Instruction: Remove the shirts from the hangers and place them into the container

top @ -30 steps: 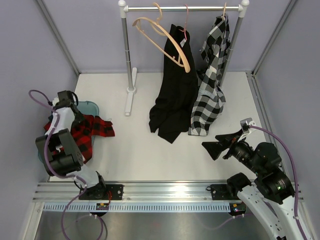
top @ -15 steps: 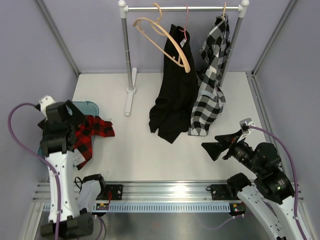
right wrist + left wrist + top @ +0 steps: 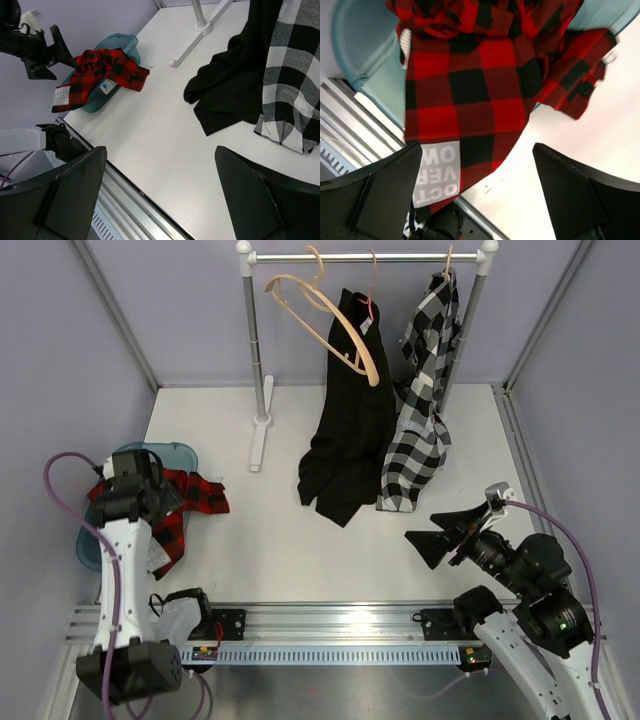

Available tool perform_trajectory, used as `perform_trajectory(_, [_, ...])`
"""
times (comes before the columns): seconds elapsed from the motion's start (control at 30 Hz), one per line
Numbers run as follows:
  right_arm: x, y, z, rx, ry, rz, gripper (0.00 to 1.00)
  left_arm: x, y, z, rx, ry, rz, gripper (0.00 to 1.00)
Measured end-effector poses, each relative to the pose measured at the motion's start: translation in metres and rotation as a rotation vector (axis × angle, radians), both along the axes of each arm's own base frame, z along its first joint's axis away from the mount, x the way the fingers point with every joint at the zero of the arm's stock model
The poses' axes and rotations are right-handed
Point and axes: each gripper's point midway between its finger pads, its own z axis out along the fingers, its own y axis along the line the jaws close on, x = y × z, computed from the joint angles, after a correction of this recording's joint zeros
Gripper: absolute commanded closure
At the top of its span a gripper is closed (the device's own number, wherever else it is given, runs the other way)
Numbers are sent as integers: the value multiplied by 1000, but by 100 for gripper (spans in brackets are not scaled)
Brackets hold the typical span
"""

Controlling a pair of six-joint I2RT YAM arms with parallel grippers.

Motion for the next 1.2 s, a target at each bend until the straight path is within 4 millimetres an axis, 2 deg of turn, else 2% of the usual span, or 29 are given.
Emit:
perform_trajectory(0.2, [-4,-2,4,4,-30,1,1,11,-3,-41,-70,207,-33,1])
perform_trajectory(0.4, [-7,-3,7,5,-51,7,1,11,-5,-52,-91,263,-36,1])
perform_trajectory(0.57, [-7,-3,7,4,-52,7,1,16,-3,-64,-102,311,-35,7])
perform_trajectory(0.67, [-7,-3,7,4,-52,6,1,19,3,-74,-114,348,-25,18])
perform_trajectory(0.7, [-7,-3,7,4,-51,6,0,20,5,-77,-115,357,-21,28])
perform_trajectory(0.77, [-7,-3,6,3,-49,5,1,21,10,-80,-116,368,-15,39])
perform_trajectory(0.8, [-7,-4,6,2,-49,2,1,22,12,-81,-114,366,-13,50])
perform_trajectory(0.9, [-6,-4,6,1,-48,-2,1,23,18,-81,-107,364,-11,70])
perform_trajectory(0.93, [-6,-4,6,0,-47,-3,0,23,19,-80,-103,366,-12,86])
perform_trajectory(1.0, [-4,-4,5,-4,-40,-7,1,26,23,-78,-93,365,-12,99])
perform_trajectory(1.1, [-1,-4,4,-11,-27,-15,1,39,32,-66,-67,336,-6,100])
perform_trajectory(1.2, [3,-3,1,-20,-9,-20,1,65,45,-50,-14,256,7,100])
